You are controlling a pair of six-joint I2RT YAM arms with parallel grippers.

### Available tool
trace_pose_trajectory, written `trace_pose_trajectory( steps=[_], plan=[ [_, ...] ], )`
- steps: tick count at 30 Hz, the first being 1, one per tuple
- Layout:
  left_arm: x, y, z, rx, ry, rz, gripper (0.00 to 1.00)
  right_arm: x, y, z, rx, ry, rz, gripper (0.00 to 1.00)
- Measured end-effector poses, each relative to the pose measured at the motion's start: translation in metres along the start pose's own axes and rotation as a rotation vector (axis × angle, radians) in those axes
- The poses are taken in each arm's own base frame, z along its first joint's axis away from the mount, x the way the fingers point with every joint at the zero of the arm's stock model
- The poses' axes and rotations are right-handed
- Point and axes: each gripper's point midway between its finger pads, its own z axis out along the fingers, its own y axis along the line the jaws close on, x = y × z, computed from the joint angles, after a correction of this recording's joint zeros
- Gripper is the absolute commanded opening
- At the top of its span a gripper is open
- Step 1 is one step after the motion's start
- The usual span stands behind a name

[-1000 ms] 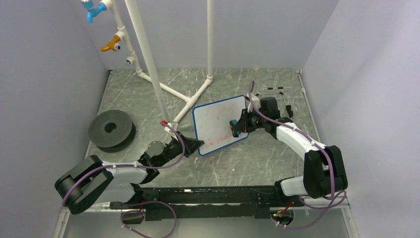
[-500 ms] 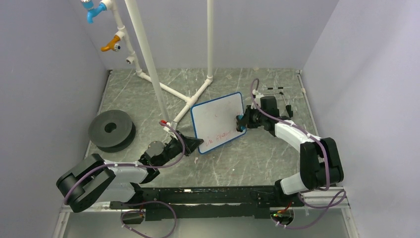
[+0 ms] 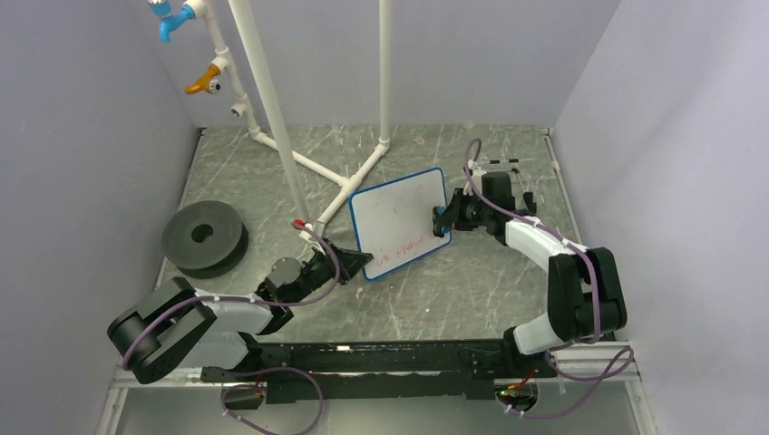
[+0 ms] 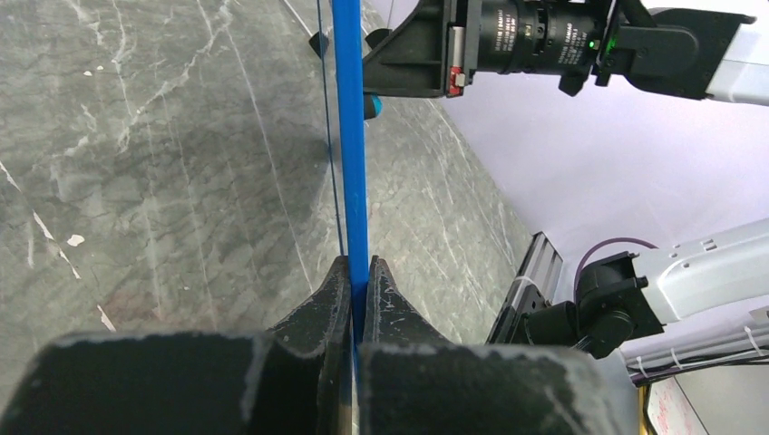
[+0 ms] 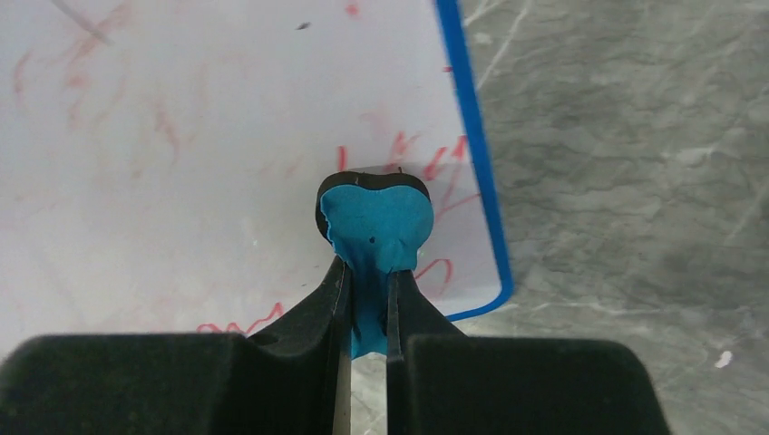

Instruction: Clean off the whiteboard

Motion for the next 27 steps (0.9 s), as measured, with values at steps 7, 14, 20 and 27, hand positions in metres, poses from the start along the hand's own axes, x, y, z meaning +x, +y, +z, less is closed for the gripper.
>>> trace_pose_trajectory(
  steps=[7,14,20,27],
  plan=[
    [0.000,-0.001,0.000,0.003,0.000,-0.015,0.00,-0.001,-0.008,0.008,0.010,0.013,0.016,0.00],
    [-0.006,0.005,0.001,-0.025,-0.028,-0.013,0.00,0.019,0.042,0.014,-0.122,0.074,-0.076,0.00],
    [-0.004,0.003,0.001,-0.016,-0.019,-0.006,0.00,0.007,0.025,0.008,-0.103,0.047,-0.026,0.00],
    [0.001,-0.001,0.000,0.011,0.007,-0.007,0.00,-0.039,-0.013,0.006,-0.013,-0.054,0.026,0.00]
  ],
)
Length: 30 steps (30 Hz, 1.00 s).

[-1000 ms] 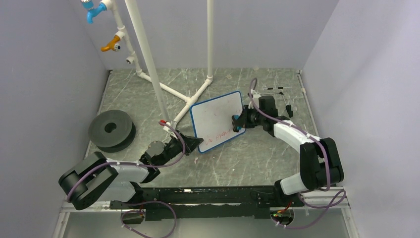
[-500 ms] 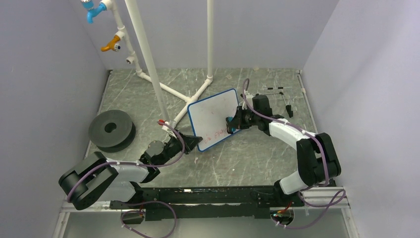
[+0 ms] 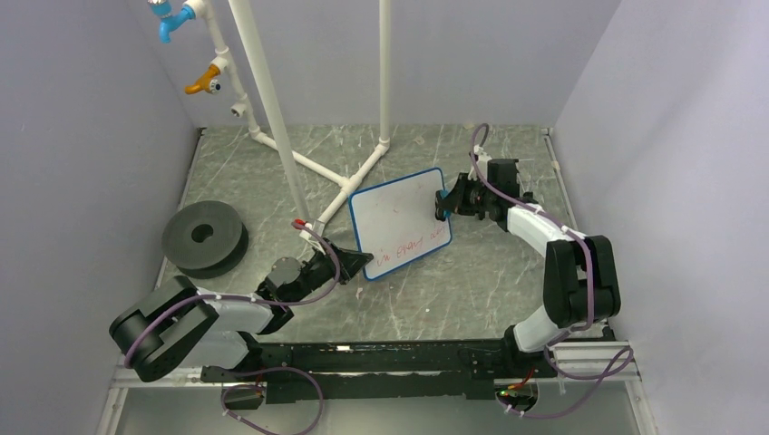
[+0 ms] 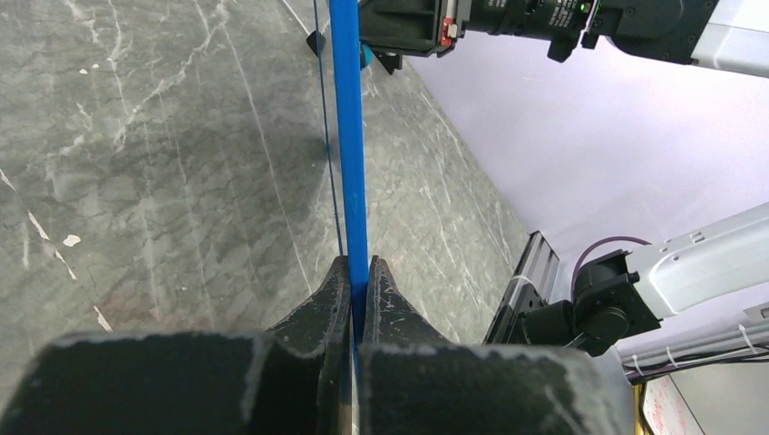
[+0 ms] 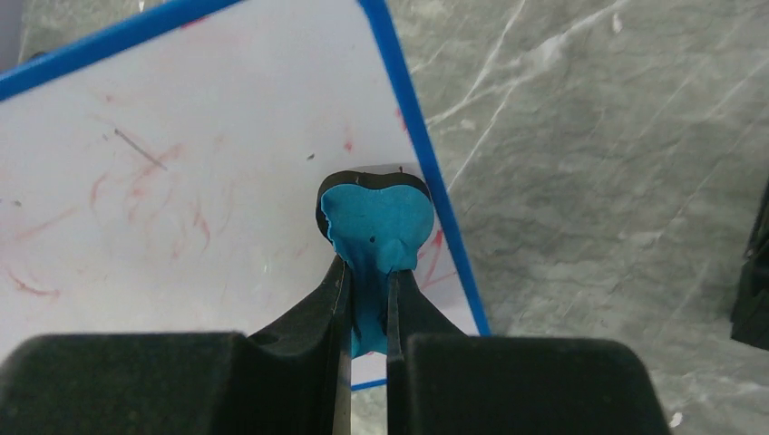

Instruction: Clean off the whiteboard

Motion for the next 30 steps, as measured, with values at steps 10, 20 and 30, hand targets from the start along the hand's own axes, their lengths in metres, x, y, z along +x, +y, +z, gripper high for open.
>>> trace_pose_trajectory(
  steps=[10,20,30],
  plan=[
    [-0.001,-0.001,0.000,0.001,-0.002,-0.002,0.00,0.000,0.003,0.005,-0.009,0.009,-0.015,0.00],
    [-0.005,0.002,0.000,-0.012,-0.018,-0.020,0.00,0.046,0.029,0.006,-0.079,0.118,-0.034,0.00],
    [-0.006,0.004,0.001,-0.020,-0.026,-0.017,0.00,0.034,0.006,0.011,-0.042,0.126,0.054,0.00]
  ],
)
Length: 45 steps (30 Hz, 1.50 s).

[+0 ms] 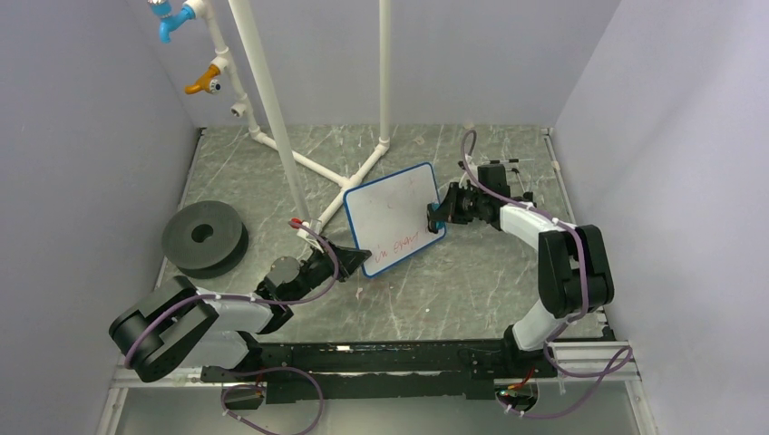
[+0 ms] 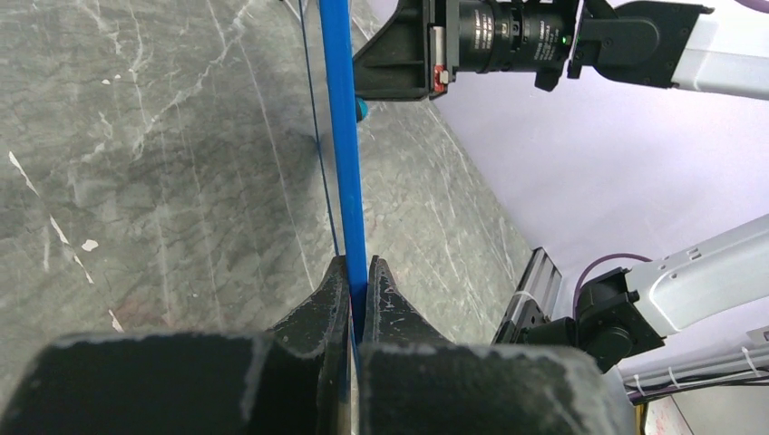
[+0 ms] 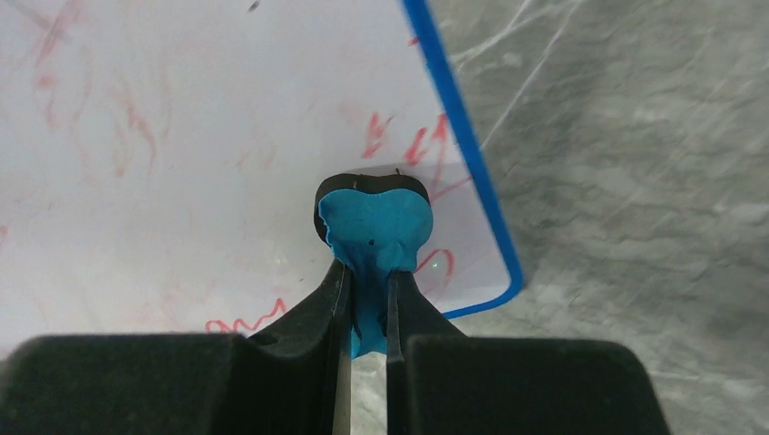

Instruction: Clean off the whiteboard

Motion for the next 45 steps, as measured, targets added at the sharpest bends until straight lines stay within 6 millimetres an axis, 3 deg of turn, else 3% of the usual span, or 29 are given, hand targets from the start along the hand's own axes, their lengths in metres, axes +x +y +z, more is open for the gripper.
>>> trace_pose_trajectory(
  steps=[9,13,20,26,29,33,40,45],
  plan=[
    [-0.001,0.001,0.000,-0.003,-0.006,0.019,0.00,-0.042,-0.021,0.005,0.071,-0.059,0.007,0.00],
    [-0.002,0.002,0.000,-0.003,-0.006,0.019,0.00,-0.049,-0.020,0.004,0.070,-0.071,-0.010,0.00],
    [-0.003,0.002,0.000,-0.003,-0.006,0.017,0.00,-0.044,-0.012,0.006,0.042,-0.052,-0.045,0.00],
    [-0.005,0.004,0.000,-0.010,-0.016,0.004,0.00,-0.015,0.029,0.012,-0.055,0.021,-0.108,0.00],
    [-0.006,0.005,0.000,-0.012,-0.019,0.002,0.00,-0.013,0.040,0.010,-0.083,0.028,-0.127,0.00],
    [-0.005,0.004,0.000,-0.009,-0.014,0.004,0.00,-0.021,0.030,0.000,-0.061,0.021,-0.105,0.00],
    [0.001,-0.002,-0.004,0.030,0.017,-0.007,0.00,-0.081,-0.003,-0.027,0.034,-0.110,-0.196,0.00],
    [0.005,0.001,-0.009,0.030,0.031,-0.031,0.00,-0.067,-0.011,-0.026,0.064,-0.042,-0.357,0.00]
  ],
)
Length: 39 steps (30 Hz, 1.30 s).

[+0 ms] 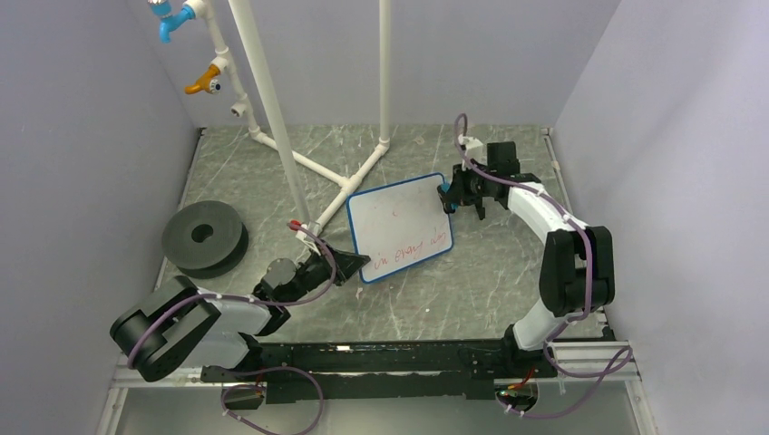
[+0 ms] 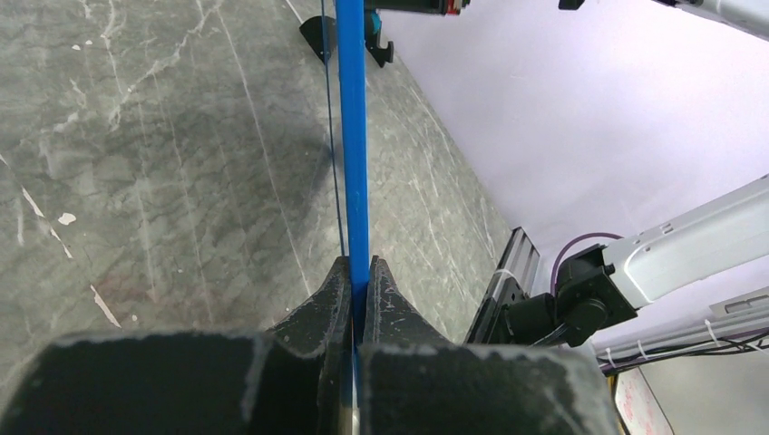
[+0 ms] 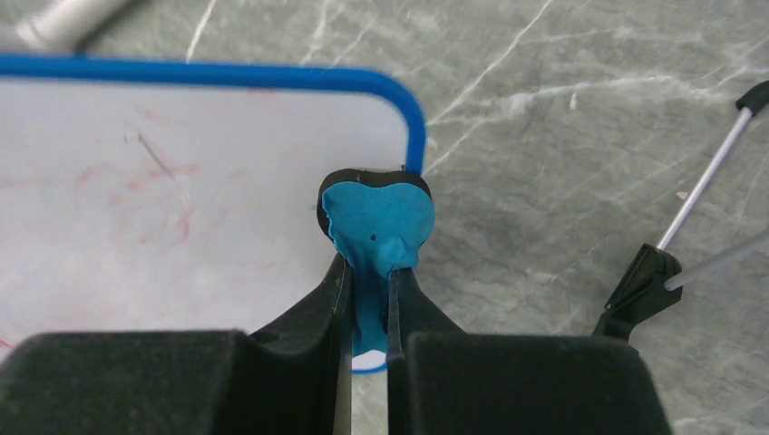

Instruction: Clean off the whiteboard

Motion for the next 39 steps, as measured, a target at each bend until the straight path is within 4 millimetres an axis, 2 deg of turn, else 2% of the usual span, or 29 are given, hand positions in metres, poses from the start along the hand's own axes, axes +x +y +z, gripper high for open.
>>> trace_pose_trajectory(
  steps=[5,8,14,25,28,33,34,39],
  plan=[
    [0.000,0.003,0.000,-0.005,0.002,-0.026,0.00,0.033,0.001,0.004,-0.009,0.096,-0.186,0.00],
    [-0.001,0.004,0.000,-0.006,0.000,-0.036,0.00,0.062,0.000,0.004,-0.014,0.167,-0.294,0.00],
    [-0.003,0.005,0.000,-0.011,-0.002,-0.048,0.00,0.093,-0.001,0.001,-0.005,0.258,-0.439,0.00],
    [-0.003,0.006,-0.001,-0.006,0.003,-0.047,0.00,0.089,0.006,-0.003,-0.030,0.290,-0.458,0.00],
    [-0.004,0.005,-0.001,-0.005,0.001,-0.046,0.00,0.076,0.010,-0.004,-0.037,0.258,-0.423,0.00],
    [-0.004,0.001,-0.001,0.015,0.005,-0.044,0.00,0.035,0.009,-0.006,-0.014,0.163,-0.390,0.00],
    [-0.004,0.001,-0.001,0.018,0.004,-0.043,0.00,0.032,0.008,-0.006,-0.009,0.154,-0.386,0.00],
    [-0.003,0.001,-0.001,0.018,0.007,-0.044,0.00,0.043,0.003,-0.001,-0.004,0.186,-0.375,0.00]
  ],
)
